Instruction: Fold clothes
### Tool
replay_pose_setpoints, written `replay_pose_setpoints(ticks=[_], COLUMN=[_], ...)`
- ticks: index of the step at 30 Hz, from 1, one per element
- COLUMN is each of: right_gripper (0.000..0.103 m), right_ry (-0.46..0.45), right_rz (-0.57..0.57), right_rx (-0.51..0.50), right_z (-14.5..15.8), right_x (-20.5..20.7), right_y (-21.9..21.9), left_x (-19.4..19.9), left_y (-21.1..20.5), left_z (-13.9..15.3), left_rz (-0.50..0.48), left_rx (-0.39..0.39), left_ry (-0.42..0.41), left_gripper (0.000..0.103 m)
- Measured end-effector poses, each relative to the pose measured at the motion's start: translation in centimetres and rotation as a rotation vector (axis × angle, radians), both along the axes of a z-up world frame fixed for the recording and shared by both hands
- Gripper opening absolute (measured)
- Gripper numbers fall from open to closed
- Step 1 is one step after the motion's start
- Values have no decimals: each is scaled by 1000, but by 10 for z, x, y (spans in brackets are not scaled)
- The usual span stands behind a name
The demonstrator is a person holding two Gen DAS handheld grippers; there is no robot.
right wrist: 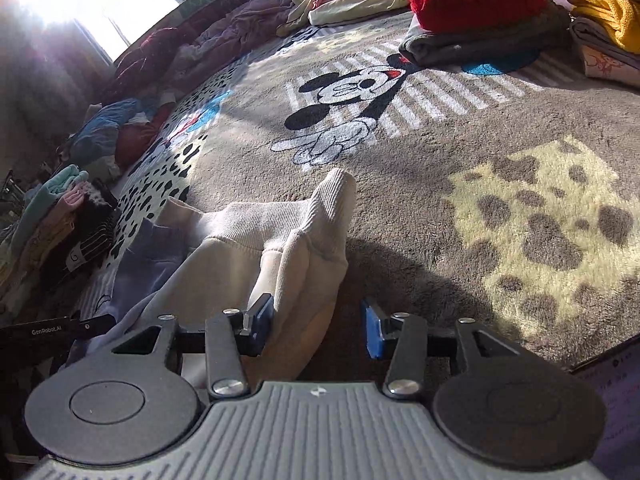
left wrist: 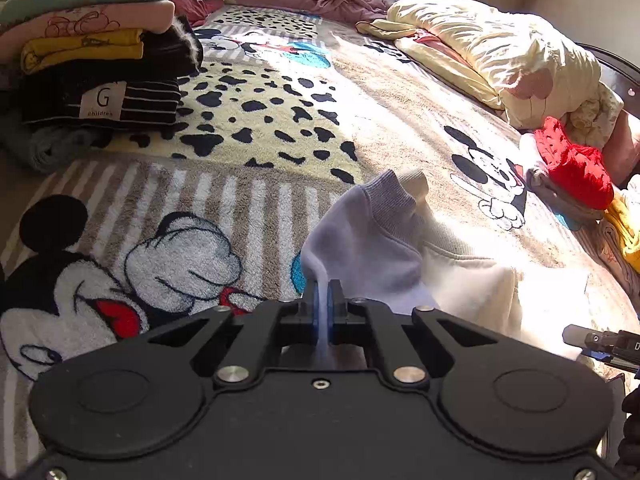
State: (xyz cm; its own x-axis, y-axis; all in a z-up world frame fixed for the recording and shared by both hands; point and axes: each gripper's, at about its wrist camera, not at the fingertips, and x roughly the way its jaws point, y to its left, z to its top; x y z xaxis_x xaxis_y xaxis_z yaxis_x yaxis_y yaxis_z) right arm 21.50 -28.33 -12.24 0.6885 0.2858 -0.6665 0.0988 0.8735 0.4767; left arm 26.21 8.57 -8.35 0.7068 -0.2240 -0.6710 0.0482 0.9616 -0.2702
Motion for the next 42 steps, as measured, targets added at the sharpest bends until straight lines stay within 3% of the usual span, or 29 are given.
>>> replay_pose_setpoints(ticks=[2,6,9,11,12,16,22,26,33,40,42], right_gripper=[47,47,47,47,47,47,47,47,47,36,30], right_ry=[-1,-6,-11,-10,-10,-9,-21,-38,-46,7,21], right_rz=[2,8,10,9,8,7,-4,23,14,25,17], right_rx=[-1,-10,-20,-18,-19,-11,-14,-48,-46,-52,-36], right_z=[0,0,-1,-3,-4,-7,-5,0,3,-2,-6], right_x=[3,8,11,11,11,10,12,14,18,29,30], right_y=[1,5,10,11,11,10,6,8,0,4,3], left_x=[-18,-68,-91,-97,-100,-96,-39,-1,50,89,100], left_y=[23,98,146,160,159,139,66,22,-25,-56,-63], left_z=[17,29,5,-6,-5,7,18,16,9,-4,-12], left_rz=[66,353,574,607,599,504,198,49,-115,-262,-290], left_rx=[-36,-79,-15,22,30,56,38,40,86,159,193], left_ry=[-82,-158,-55,20,7,-45,-70,-60,-39,-3,12], left_gripper=[2,2,8,22,27,28,28,30,30,31,45])
